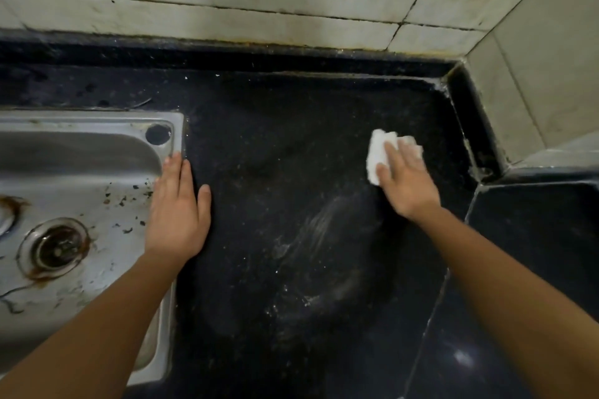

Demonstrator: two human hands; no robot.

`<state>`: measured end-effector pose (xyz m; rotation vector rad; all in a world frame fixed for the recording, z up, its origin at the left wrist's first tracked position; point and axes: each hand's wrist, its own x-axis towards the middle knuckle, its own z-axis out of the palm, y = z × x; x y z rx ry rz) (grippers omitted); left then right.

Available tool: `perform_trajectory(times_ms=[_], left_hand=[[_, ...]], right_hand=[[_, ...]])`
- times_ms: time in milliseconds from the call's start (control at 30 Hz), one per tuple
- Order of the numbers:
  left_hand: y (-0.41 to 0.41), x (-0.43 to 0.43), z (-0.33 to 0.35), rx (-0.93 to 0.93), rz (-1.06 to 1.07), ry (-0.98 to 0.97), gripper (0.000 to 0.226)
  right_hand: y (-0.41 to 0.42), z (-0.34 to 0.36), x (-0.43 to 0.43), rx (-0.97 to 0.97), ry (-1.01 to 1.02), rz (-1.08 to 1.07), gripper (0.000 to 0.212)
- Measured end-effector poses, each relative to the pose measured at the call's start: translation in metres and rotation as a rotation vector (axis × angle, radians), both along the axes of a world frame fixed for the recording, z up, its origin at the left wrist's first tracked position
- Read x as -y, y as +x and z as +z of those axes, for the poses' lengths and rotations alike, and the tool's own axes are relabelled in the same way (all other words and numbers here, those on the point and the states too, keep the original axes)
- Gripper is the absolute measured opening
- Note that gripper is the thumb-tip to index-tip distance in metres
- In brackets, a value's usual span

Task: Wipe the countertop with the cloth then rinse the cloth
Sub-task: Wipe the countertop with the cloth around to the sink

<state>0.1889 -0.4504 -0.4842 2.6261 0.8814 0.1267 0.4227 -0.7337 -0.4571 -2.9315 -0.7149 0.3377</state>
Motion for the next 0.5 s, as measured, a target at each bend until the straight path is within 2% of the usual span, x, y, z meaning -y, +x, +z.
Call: perform_trajectory(times_ms=[67,100,167,200,300,400,500], left_hand=[[0.0,-0.001,0.0,-0.002,-0.009,0.005,0.058],[0.0,-0.001,0.0,0.003,-0.015,0.005,0.058],[-0.001,-0.001,0.001,0.017,-0.017,0.0,0.057],[-0.002,0.0,0.002,0.026,-0.016,-0.002,0.056],[-0.009,0.004,0.006,0.024,-0.02,-0.004,0.058],[-0.031,0.017,0.01,0.0,-0.047,-0.014,0.061],[-0.066,0.039,0.011,0.0,-0.066,-0.068,0.064]], right_hand=[[0.007,0.001,0.016,-0.064,-0.094,-0.176,0.056],[0.0,-0.001,0.019,-0.05,-0.164,-0.179,0.061],[-0.034,-0.01,0.015,-0.006,-0.176,-0.058,0.076],[-0.059,-0.012,0.01,0.031,-0.139,0.014,0.072],[-0.141,-0.007,0.0,-0.009,0.095,0.034,0.06],[-0.206,-0.007,0.003,-0.012,0.175,0.34,0.052],[-0.216,-0.006,0.02,-0.08,0.153,0.64,0.051]])
